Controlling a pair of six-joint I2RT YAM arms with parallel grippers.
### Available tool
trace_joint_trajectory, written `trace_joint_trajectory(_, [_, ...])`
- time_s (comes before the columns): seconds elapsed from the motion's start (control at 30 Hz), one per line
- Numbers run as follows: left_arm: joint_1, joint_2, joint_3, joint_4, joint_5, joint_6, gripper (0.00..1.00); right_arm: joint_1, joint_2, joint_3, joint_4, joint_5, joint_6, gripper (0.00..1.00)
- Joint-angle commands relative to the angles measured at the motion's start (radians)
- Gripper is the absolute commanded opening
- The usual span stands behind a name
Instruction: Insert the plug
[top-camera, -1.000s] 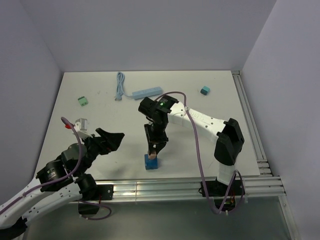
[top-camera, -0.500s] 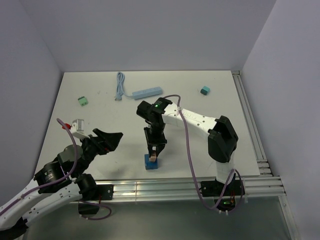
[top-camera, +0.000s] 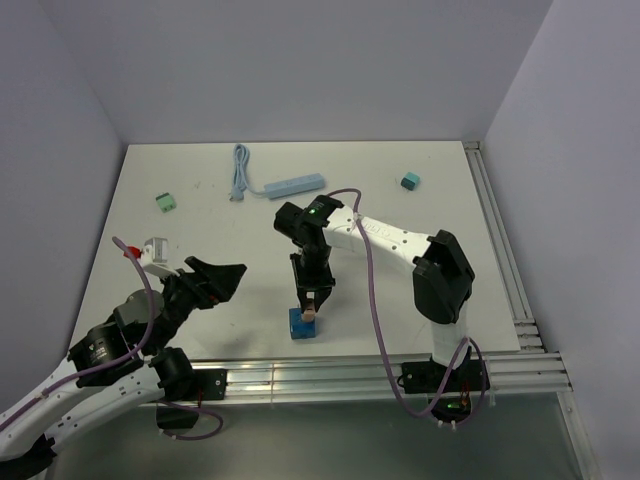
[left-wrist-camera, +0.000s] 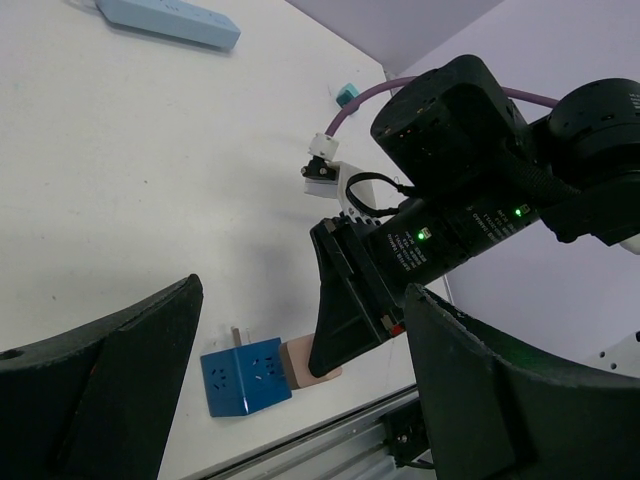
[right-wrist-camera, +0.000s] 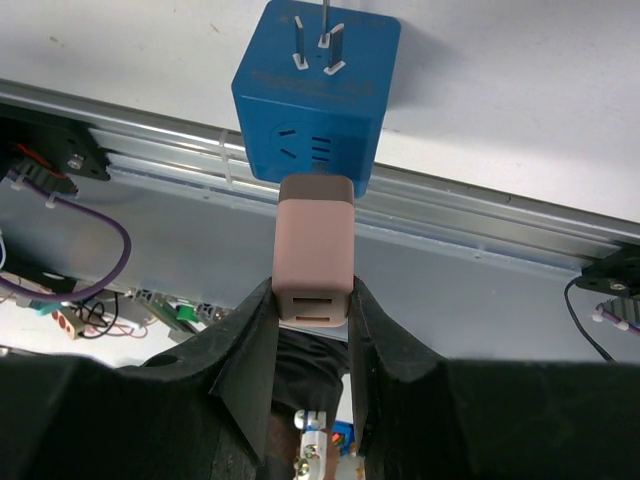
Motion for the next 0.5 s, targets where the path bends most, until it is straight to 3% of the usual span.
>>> trace_joint_trajectory(0.0, [-0.002, -0.004, 0.008, 0.037, 0.01, 0.02, 0.87, -0.007, -0.002, 0.0, -0.007, 0.021, 0.012, 0.0])
trace_joint_trajectory(0.47, [-0.003, -0.009, 0.004, 0.044, 0.02, 0.029, 0.87, -0.007, 0.015, -0.019, 0.017, 0.025, 0.02, 0.0])
